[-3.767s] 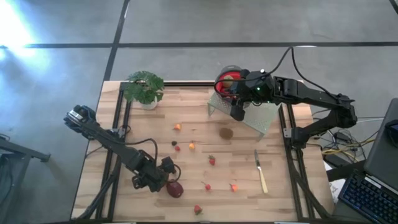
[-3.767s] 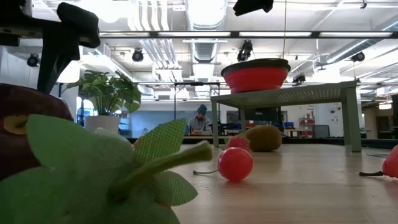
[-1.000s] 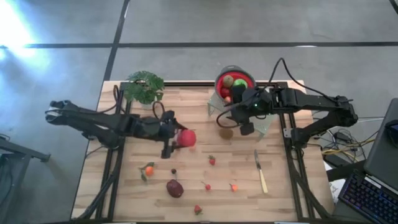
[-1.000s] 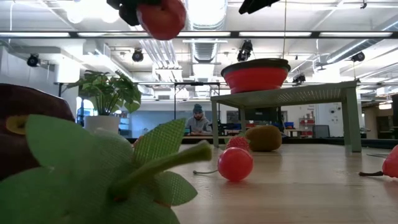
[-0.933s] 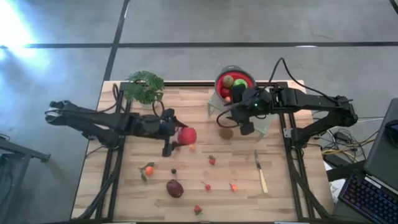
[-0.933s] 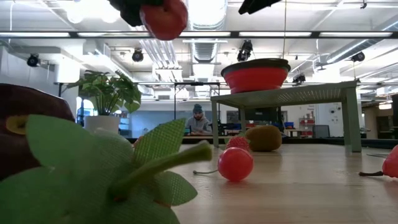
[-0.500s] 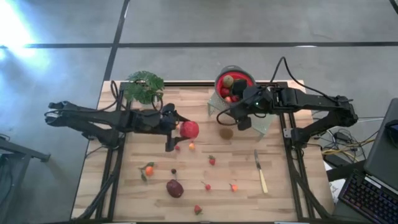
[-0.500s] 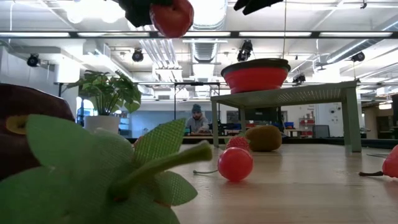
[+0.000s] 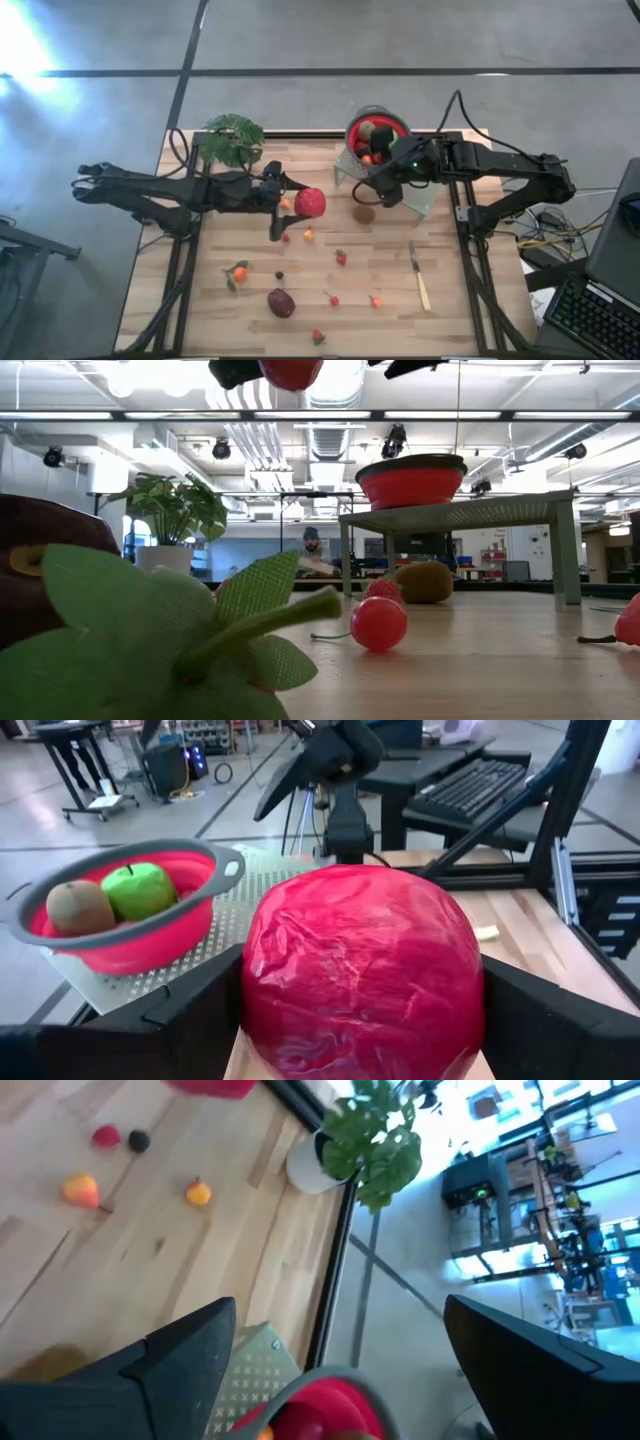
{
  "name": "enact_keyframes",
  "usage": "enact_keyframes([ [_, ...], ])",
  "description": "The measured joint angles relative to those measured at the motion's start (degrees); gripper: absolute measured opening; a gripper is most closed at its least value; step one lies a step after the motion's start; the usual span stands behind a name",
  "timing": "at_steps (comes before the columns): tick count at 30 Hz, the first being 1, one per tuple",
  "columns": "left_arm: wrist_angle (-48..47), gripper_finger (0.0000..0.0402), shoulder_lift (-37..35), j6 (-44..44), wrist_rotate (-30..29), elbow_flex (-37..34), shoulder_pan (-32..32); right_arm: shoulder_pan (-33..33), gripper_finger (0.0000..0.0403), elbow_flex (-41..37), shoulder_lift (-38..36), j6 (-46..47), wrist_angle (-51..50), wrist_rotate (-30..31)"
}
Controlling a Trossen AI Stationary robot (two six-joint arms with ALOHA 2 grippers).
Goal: Pick & Place Fruit
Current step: Put the red apple into the red strainer bowl
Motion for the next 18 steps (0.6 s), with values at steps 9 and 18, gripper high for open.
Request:
enact_keyframes([
  [9, 0.76, 0.0335, 0.0, -0.07, 0.0, 0.0, 0.07, 0.02, 0.0324, 0.0, 0.0, 4.24, 3.61, -0.18],
  [18, 0.97, 0.0335, 0.0, -0.12, 0.0, 0.0, 0.35, 0.42, 0.0353, 0.07, 0.02, 5.4, 3.92, -1.93],
])
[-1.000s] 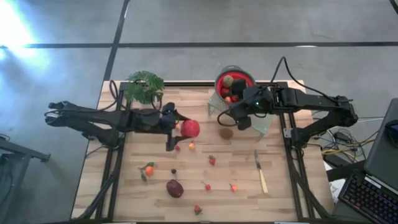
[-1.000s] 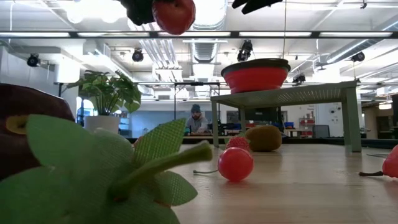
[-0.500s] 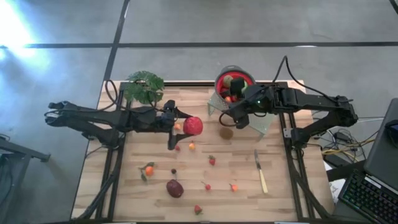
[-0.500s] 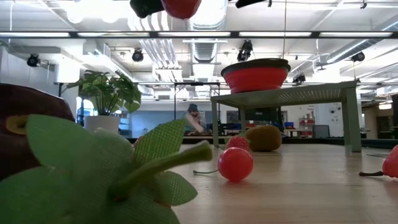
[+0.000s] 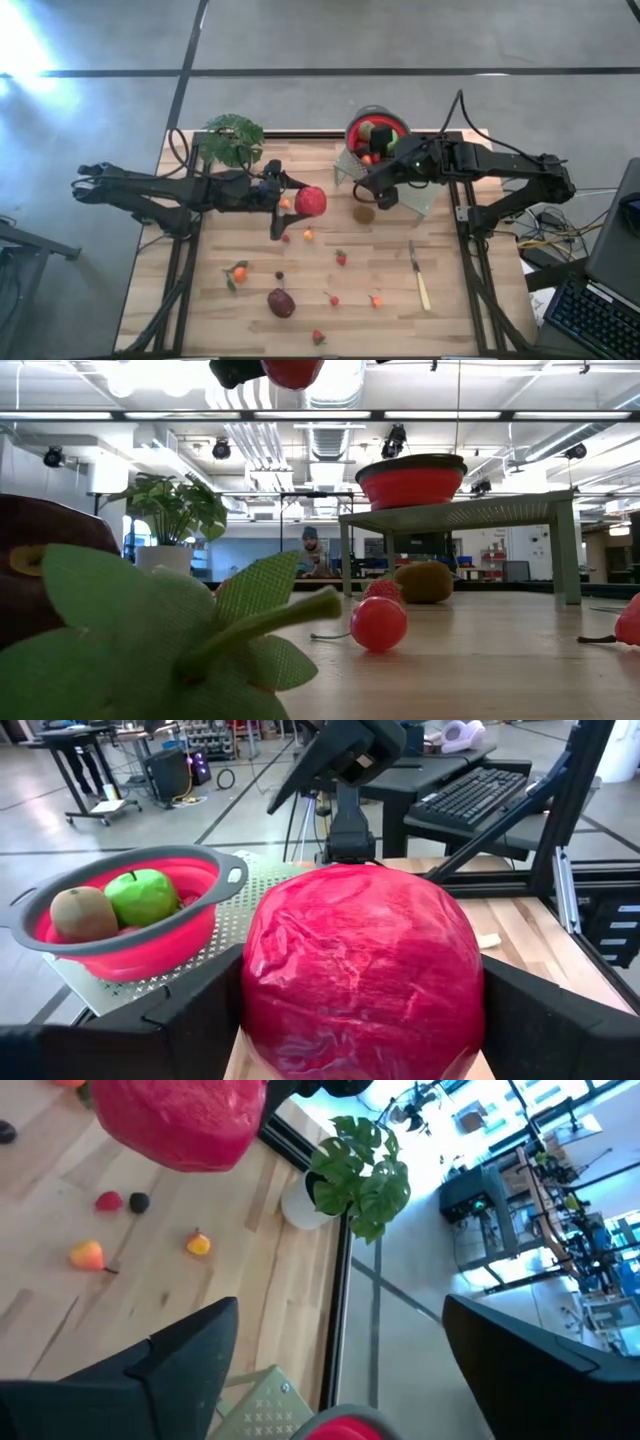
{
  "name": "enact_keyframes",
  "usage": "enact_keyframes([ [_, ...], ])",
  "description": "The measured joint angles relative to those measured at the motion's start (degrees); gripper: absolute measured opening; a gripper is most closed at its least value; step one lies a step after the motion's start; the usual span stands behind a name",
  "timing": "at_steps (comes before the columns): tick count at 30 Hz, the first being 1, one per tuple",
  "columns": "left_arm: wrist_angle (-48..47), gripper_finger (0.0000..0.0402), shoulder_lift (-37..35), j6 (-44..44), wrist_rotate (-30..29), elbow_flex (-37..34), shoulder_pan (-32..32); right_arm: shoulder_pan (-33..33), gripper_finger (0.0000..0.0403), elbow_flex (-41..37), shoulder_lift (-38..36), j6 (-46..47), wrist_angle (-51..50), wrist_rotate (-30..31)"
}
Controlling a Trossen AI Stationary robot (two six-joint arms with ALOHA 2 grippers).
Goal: Pick & Place Fruit
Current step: Put the red apple into the red strainer bowl
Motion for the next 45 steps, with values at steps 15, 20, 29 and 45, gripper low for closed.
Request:
enact_keyframes([
  [15, 7.1, 0.0335, 0.04, -4.27, 0.25, -0.02, 1.58, 0.37, 0.0396, -0.02, 0.0, 9.65, 0.12, 0.2],
  [20, 11.87, 0.0335, 2.36, -7.59, 3.87, -0.02, 3.66, 1.1, 0.0396, -0.04, 0.01, 9.75, 1.21, 0.31],
  [29, 24.96, 0.0335, 10.2, -20.4, 17.49, 0.32, 10.22, 9.09, 0.0396, -0.07, 0.42, 1.26, 2.8, 9.97],
  [45, 34.12, 0.0335, 18.0, -25.92, 27.65, 7.04, 13.92, 11.65, 0.0396, -0.17, 0.2, -1.99, 6.31, 12.81],
])
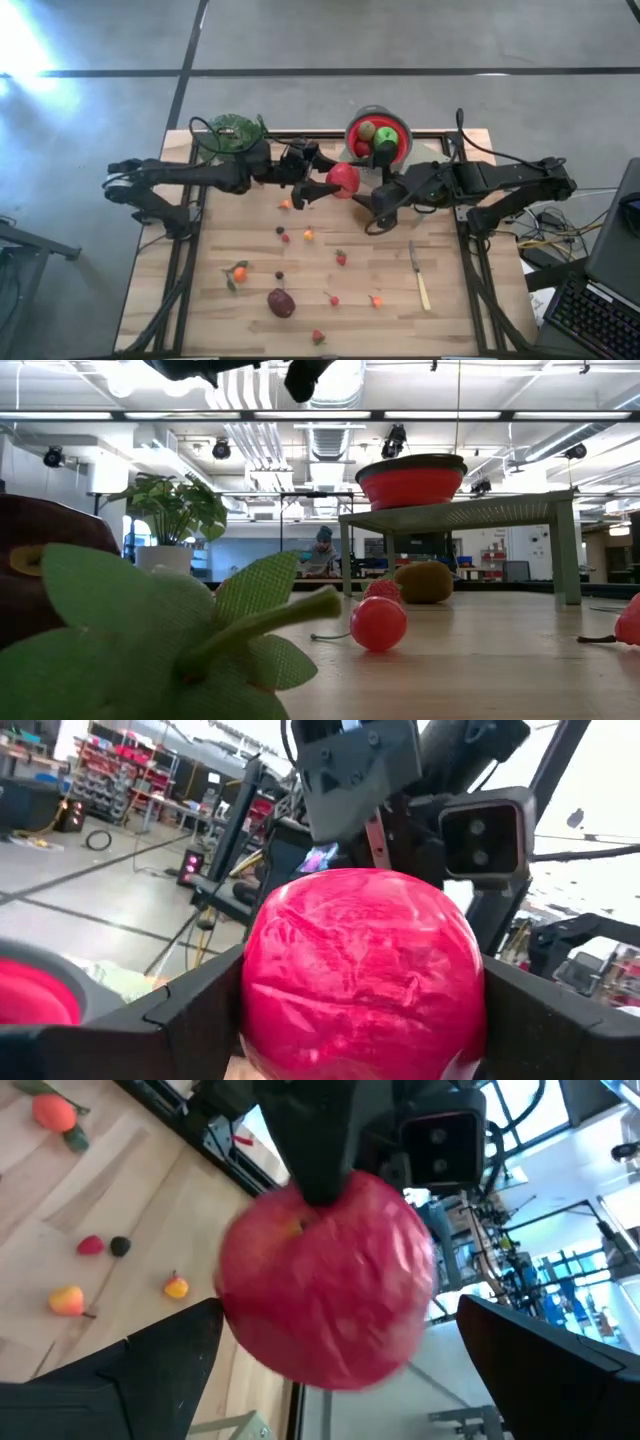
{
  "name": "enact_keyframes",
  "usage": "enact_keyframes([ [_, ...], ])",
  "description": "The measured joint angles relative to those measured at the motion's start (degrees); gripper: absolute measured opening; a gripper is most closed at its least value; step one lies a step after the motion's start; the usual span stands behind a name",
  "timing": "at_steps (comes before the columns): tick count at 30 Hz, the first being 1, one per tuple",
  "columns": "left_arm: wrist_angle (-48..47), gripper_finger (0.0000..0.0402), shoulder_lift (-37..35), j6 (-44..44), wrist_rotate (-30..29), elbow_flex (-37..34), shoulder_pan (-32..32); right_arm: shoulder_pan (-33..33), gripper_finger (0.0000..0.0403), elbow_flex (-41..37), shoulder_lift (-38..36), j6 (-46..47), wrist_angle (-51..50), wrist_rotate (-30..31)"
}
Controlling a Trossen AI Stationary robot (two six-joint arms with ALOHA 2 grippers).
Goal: Pick & Place Fruit
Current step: Put the red apple into the red strainer bowl
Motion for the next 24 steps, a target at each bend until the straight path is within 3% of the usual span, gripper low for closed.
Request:
enact_keyframes([
  [13, -0.37, 0.0335, 7.39, -0.9, 5.63, 9.07, 0.85, -0.04, 0.0396, -0.04, 0.17, 1.27, 0.49, -0.39],
  [24, -0.87, 0.0335, 7.19, -1.28, 6.9, 9.22, 1.01, -0.04, 0.0388, -0.04, 0.22, 0.94, 0.46, -0.37],
])
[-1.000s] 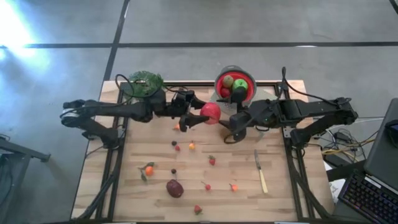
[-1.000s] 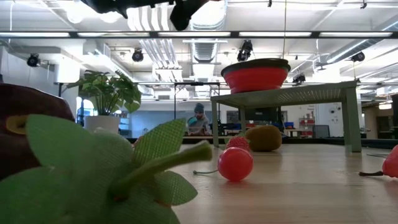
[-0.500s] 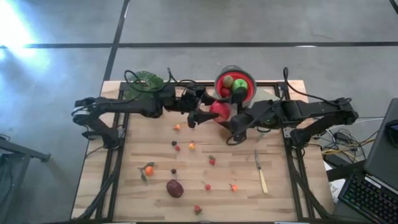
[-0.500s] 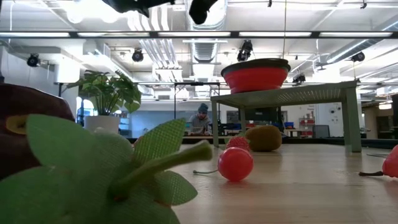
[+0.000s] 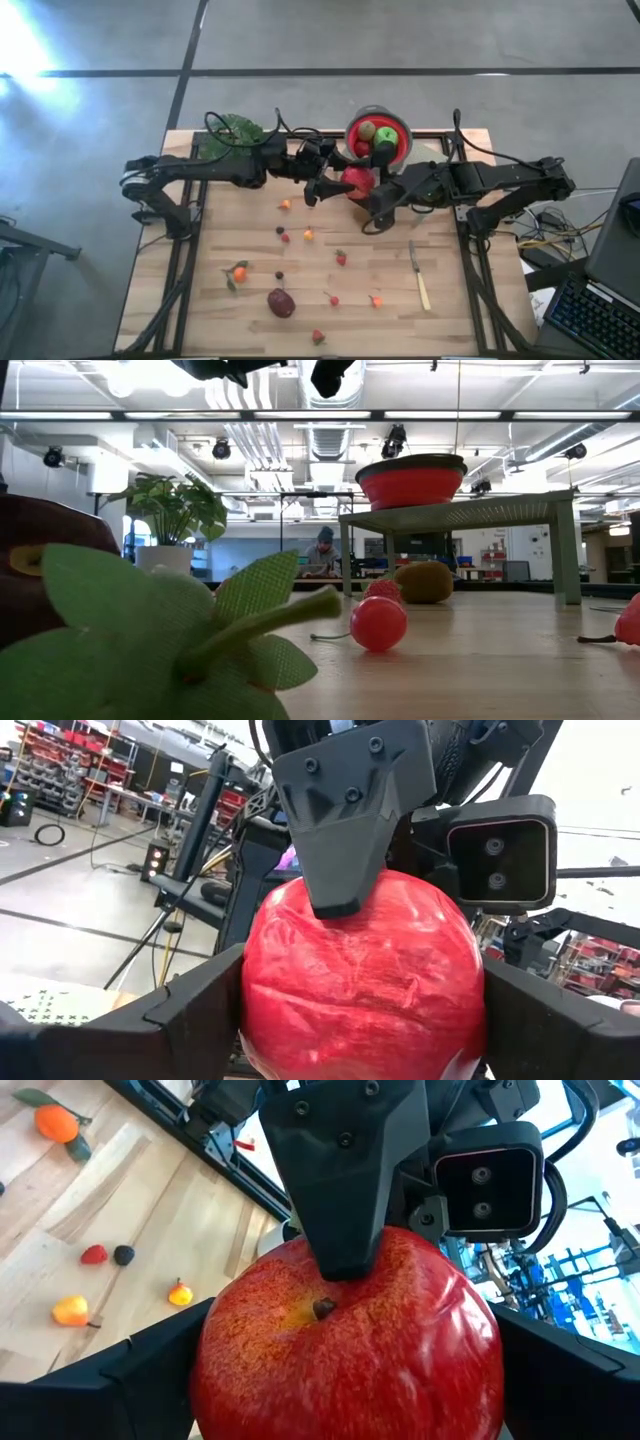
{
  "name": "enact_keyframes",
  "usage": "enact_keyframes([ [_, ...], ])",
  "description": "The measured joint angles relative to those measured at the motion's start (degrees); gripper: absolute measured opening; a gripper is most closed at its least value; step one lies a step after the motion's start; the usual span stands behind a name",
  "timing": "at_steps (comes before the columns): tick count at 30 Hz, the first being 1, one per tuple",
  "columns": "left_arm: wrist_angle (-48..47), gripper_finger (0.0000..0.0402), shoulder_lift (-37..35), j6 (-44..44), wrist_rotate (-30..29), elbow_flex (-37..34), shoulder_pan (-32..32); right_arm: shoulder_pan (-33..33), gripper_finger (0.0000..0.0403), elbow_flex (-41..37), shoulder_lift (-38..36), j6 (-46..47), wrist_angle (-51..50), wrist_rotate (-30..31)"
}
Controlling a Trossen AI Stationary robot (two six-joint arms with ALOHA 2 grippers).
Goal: Pick & Place Fruit
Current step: Put the red apple into the red strainer bowl
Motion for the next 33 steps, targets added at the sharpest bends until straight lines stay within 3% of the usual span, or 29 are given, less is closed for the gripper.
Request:
enact_keyframes([
  [13, -0.02, 0.0335, -0.35, -1.17, 0.14, -0.08, 0.0, -0.02, 0.035, 0.0, 0.0, 0.46, 0.0, 0.07],
  [23, -0.04, 0.0337, -0.38, -1.27, -0.15, 0.02, 0.0, -0.02, 0.0358, 0.0, 0.0, 1.02, -0.11, 0.22],
  [33, 0.66, 0.0367, -0.41, 3.39, 0.71, -0.09, -0.5, -0.01, 0.0359, 0.03, -0.11, 1.0, -0.09, 0.36],
])
